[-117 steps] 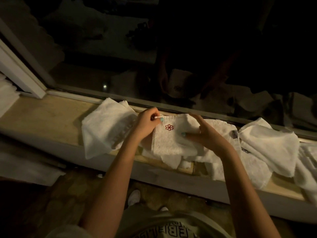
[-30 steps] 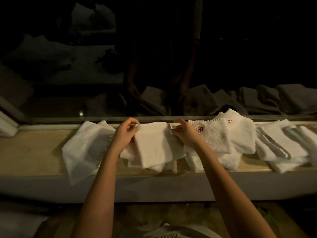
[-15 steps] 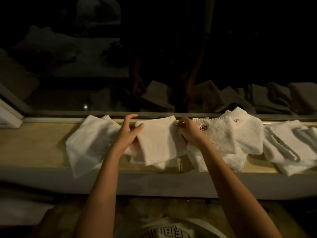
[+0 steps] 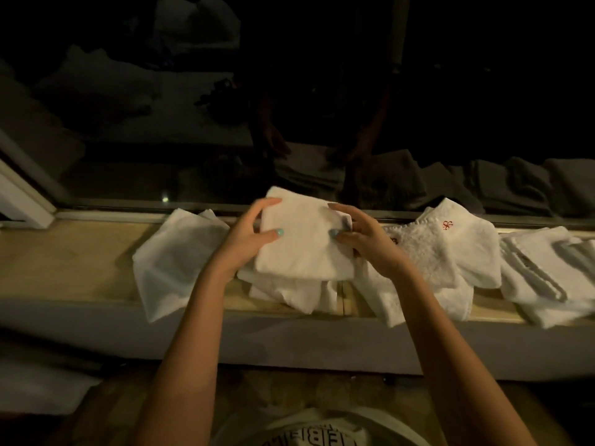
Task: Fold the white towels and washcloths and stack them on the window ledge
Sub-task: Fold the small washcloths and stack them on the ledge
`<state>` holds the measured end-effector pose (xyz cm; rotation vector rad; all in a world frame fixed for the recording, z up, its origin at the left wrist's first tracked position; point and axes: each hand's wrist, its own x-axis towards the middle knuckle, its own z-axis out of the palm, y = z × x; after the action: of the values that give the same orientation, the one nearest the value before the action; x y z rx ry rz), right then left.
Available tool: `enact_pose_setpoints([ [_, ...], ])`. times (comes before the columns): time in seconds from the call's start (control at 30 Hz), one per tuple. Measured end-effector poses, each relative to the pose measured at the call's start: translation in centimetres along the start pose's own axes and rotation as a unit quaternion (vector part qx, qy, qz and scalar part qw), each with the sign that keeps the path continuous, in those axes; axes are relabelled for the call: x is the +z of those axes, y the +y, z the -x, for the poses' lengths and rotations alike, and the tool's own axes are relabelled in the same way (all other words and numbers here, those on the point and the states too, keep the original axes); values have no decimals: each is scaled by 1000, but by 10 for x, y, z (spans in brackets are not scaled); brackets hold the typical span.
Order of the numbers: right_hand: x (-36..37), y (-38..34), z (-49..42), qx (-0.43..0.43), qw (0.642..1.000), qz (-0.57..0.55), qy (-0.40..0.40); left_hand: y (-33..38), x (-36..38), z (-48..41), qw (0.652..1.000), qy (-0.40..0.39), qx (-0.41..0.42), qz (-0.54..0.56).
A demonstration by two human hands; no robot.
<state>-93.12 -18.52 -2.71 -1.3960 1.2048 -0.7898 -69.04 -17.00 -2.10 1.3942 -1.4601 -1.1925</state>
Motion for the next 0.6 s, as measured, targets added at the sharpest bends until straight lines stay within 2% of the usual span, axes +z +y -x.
enact_pose_setpoints([
  [0.1,23,-11,4,-9,996,-53,70,2,-17,-17,997,58,41,-11],
  [0.2,47,-10,11,44,993,-74,80,-13,-24,-21,998,39,29,-45],
  [0.27,59,-2,19,50,993,-69,80,-26,-23,-14,998,17,13,-52],
  [0.43,76,23,37,43,987,-24,151,-42,-15,1,1000,-11,20,-14],
  [0.6,91,34,40,33,969,115,217,-52,-19,-7,990,-40,-3,-138],
])
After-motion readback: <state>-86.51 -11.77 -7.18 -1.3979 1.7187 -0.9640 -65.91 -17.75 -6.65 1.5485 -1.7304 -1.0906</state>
